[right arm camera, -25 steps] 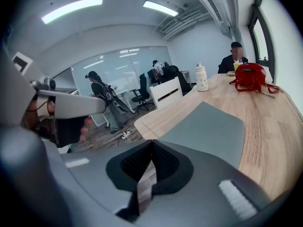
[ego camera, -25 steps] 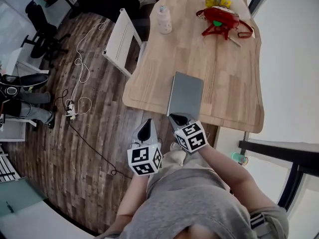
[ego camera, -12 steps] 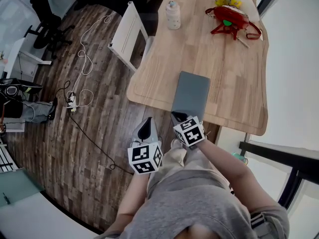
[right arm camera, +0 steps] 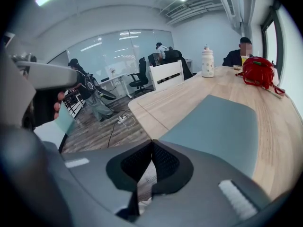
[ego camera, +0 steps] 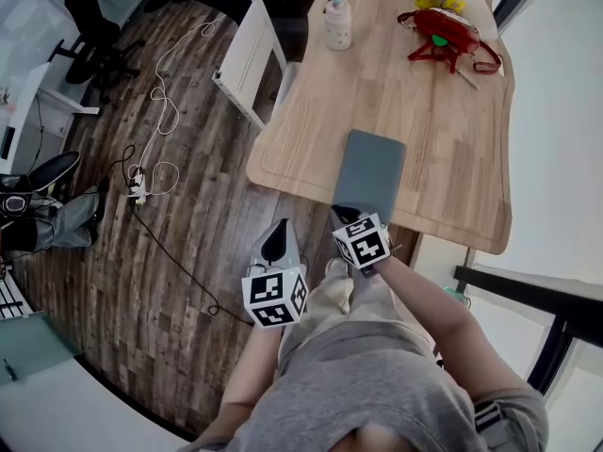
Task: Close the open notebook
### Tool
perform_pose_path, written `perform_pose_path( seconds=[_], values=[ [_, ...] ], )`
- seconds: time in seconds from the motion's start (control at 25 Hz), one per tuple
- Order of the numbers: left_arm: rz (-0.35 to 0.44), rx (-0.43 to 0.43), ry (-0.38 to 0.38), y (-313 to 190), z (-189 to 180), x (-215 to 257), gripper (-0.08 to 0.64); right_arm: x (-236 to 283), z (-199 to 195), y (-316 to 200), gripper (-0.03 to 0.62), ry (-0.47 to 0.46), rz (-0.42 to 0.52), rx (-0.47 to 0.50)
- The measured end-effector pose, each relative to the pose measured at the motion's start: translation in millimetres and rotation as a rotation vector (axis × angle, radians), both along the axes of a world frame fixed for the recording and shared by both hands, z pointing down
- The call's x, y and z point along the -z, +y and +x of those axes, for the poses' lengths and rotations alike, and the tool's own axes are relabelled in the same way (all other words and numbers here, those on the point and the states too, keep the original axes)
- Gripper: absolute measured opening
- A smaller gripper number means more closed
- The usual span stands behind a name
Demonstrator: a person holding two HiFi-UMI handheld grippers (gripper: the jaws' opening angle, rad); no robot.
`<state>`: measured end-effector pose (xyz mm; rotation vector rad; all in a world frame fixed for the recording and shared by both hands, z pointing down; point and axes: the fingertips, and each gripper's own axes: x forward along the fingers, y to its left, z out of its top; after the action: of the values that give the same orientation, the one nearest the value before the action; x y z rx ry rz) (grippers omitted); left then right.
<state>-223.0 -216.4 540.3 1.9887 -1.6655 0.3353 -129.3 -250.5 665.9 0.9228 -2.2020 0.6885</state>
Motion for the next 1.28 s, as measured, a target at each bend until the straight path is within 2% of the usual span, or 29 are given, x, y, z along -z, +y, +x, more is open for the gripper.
perform_pose_path(
  seconds=[0.32,0.4,0.52,0.64,1.08,1.28],
  values=[
    [0.01,0.017,0.013,12,-9,-1,0.005,0,0,-1,0.008,0.024,0.011,-0.008],
    [0.01,0.021,0.016,15,-9,-2,0.005,1,-1,1,0.014,0.007,-0.006,-0.011],
    [0.011,0.024,0.014,18,-8,-3,0.005,9,-5,6,0.071,-0.044,-0.026,-0.009],
    [0.02,0.028,0.017,17,-4,-1,0.005,22,-5,10,0.075,-0.074,-0.006,-0.01],
    [0.035,0.008,0.01,45,34,13,0.005,80,32,42,0.064,-0.136,0.078,-0.042],
    [0.045,0.003,0.013,70,54,22,0.005,105,52,73,0.034,-0.155,0.115,-0.036]
  ],
)
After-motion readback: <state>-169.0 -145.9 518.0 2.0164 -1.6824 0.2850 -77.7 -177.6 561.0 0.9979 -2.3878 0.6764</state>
